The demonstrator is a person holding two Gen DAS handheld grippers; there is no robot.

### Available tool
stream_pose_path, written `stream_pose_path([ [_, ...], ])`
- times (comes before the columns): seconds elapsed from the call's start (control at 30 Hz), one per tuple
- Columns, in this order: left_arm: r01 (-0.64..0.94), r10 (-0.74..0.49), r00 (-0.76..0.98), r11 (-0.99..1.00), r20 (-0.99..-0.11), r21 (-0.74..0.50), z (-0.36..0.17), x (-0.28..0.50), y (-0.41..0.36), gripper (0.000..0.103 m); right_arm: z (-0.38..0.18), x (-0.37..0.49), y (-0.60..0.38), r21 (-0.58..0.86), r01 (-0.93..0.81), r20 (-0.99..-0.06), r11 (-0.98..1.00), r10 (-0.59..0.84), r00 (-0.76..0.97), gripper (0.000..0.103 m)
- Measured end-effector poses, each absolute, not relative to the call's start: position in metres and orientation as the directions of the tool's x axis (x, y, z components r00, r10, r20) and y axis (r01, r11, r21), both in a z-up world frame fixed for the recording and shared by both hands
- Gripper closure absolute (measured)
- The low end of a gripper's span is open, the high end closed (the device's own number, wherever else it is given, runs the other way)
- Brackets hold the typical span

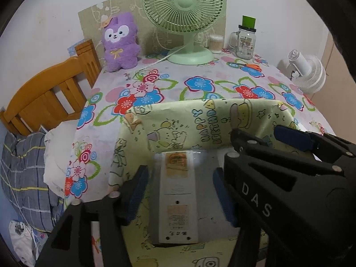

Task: Organize rigid objects
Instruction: 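Lower the power bank into the box and open the left tool while the right tool releases the charger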

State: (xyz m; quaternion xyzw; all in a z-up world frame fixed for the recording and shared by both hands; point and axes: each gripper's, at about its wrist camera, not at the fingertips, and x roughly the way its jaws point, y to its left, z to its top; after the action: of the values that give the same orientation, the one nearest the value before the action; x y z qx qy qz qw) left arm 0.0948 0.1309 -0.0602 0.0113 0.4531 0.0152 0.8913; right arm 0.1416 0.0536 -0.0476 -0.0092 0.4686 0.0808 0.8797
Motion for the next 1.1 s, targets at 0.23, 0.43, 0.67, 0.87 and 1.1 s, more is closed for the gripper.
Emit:
stream_pose_path([
  [0.23,0.004,-0.003,0.581,1.000,-0.814,-0.001,-0.056,0.096,0.128,0.020,-0.043,0.143,0.053,0.102,-0.177,-0.833,0.979,0.181,0.522,0.030],
  [0.43,0.003,-0.023,0.575,1.000,-0.818,-0.027,-0.051,0.092,0.132,0.019,-0.038,0.136,0.057,0.075,-0.203,-0.827,0.976,0.175,0.534,0.018],
  [0.67,-0.004,0.001,0.597,1.000,-0.802,-0.002,-0.041,0.085,0.128,0.008,-0.027,0.126,0.054,0.049,-0.208,-0.813,0.977,0.160,0.559,0.011],
  [0.87,-0.016,0.009,0.607,1.000,-0.794,0.000,-0.035,0.078,0.128,0.006,-0.019,0.118,0.055,0.024,-0.223,-0.806,0.975,0.150,0.572,0.011],
  [1.1,-0.014,0.014,0.627,1.000,-0.779,0.007,-0.026,0.069,0.125,0.006,-0.008,0.109,0.051,0.020,-0.232,-0.791,0.972,0.157,0.591,0.011],
])
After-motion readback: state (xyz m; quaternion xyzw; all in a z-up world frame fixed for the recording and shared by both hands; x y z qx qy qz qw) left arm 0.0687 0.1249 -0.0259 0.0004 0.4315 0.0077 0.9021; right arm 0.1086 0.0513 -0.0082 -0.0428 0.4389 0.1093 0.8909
